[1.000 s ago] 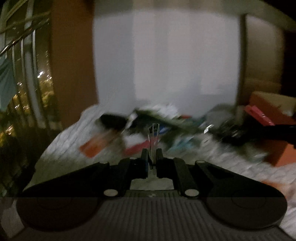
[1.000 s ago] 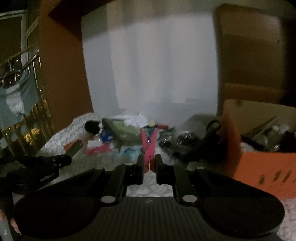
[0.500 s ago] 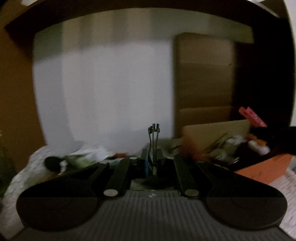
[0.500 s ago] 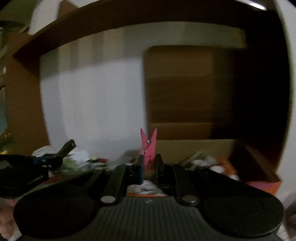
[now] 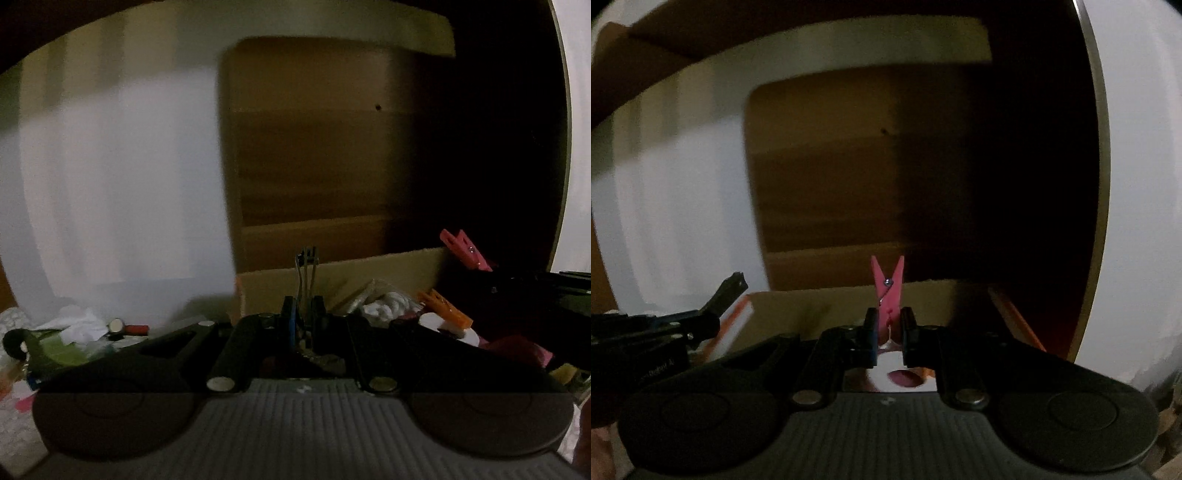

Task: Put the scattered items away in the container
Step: 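Open both tools to drop the clothespin and clip into the box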

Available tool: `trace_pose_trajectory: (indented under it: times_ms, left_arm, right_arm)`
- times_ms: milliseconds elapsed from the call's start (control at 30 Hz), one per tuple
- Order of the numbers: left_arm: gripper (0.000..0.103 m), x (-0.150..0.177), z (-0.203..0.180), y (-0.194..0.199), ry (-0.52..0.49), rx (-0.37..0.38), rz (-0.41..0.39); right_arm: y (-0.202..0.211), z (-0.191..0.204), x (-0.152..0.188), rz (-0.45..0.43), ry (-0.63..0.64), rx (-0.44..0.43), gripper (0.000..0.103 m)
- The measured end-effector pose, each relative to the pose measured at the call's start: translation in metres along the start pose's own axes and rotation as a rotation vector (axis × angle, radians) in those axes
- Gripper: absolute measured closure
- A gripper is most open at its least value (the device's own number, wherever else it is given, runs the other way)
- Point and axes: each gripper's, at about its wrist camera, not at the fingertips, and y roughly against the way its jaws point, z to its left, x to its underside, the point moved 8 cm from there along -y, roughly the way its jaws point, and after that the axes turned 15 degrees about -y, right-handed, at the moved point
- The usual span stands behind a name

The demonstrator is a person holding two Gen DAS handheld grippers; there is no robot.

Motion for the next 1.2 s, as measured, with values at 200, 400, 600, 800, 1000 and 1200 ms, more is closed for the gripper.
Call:
trace_pose_trajectory:
  times_ms: [200,400,600,800,1000,1200]
  left_arm:
    - [0.093,0.012,-0.01,-0.022,-0.016,-0.006,0.069]
    - [0.093,0.02,-0.007,-0.024,-0.02,-0.009,0.083]
    - [0.092,0.018,-0.007,-0.02,-0.015,0.002,0.075]
    - [0.08,0.011,-0.006,-0.026,-0.006,-0.012,0.046]
    - [0.073,0.008,-0.01,-0.024,-0.008,-0.013,0.038]
    - [0.05,0.005,-0.01,-0.023,0.002,-0.024,0.024]
  right_arm:
    - [-0.028,-0.022,0.004,0.023,-0.039,0.027,0.093]
    - [-0.037,-0.022,0.008,0.033,-0.038,0.042,0.093]
    - [-0.042,-0.024,0.005,0.025,-0.042,0.056,0.093]
    - [-0.038,-0.024,0.004,-0.009,-0.041,0.07,0.057]
    - [-0.032,-0.021,0.003,-0.021,-0.048,0.063,0.05]
    - [-0.029,-0.02,0.002,-0.022,-0.05,0.072,0.05]
